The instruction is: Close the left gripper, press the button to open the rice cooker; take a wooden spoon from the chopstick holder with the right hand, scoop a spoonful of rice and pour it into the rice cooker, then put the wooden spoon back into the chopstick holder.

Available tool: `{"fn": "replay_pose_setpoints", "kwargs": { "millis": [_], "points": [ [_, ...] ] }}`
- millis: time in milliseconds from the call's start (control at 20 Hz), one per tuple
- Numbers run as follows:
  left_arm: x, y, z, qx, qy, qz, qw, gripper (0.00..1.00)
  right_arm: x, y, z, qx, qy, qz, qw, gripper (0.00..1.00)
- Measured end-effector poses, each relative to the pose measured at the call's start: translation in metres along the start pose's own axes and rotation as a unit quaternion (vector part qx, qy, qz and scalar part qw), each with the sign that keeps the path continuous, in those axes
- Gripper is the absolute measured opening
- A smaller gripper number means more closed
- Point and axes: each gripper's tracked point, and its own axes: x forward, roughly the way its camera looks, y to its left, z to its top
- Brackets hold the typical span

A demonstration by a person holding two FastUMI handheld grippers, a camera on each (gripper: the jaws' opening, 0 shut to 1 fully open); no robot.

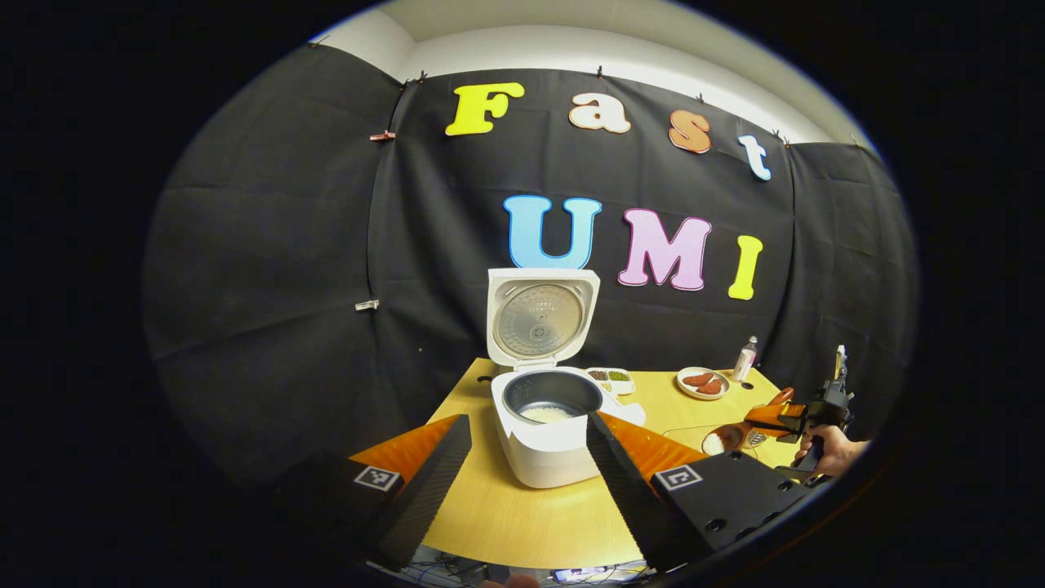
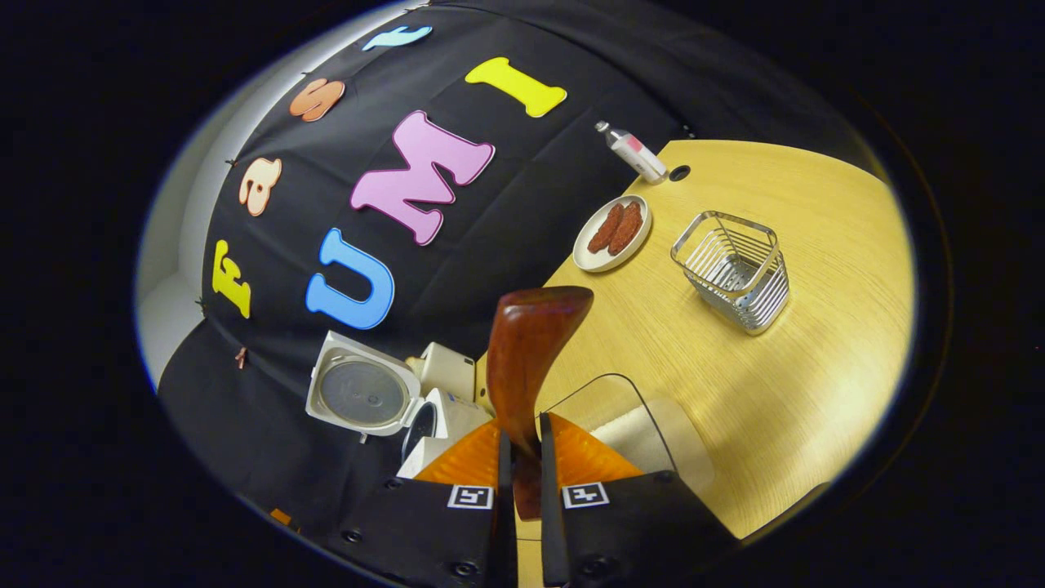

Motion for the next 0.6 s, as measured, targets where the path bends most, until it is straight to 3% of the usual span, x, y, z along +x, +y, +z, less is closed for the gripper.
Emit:
{"fn": "replay_pose_setpoints", "kwargs": {
  "millis": [300, 600],
  "points": [
    [0.004, 0.000, 0.000, -0.004, -0.005, -0.010, 1.000, 0.98, -0.004, 0.051, 0.014, 0.018, -0.017, 0.029, 0.999, 0.16],
    [0.008, 0.009, -0.002, -0.016, -0.008, -0.018, 1.000, 0.98, 0.018, 0.131, -0.001, 0.031, -0.003, 0.064, 0.997, 0.16]
  ]
}}
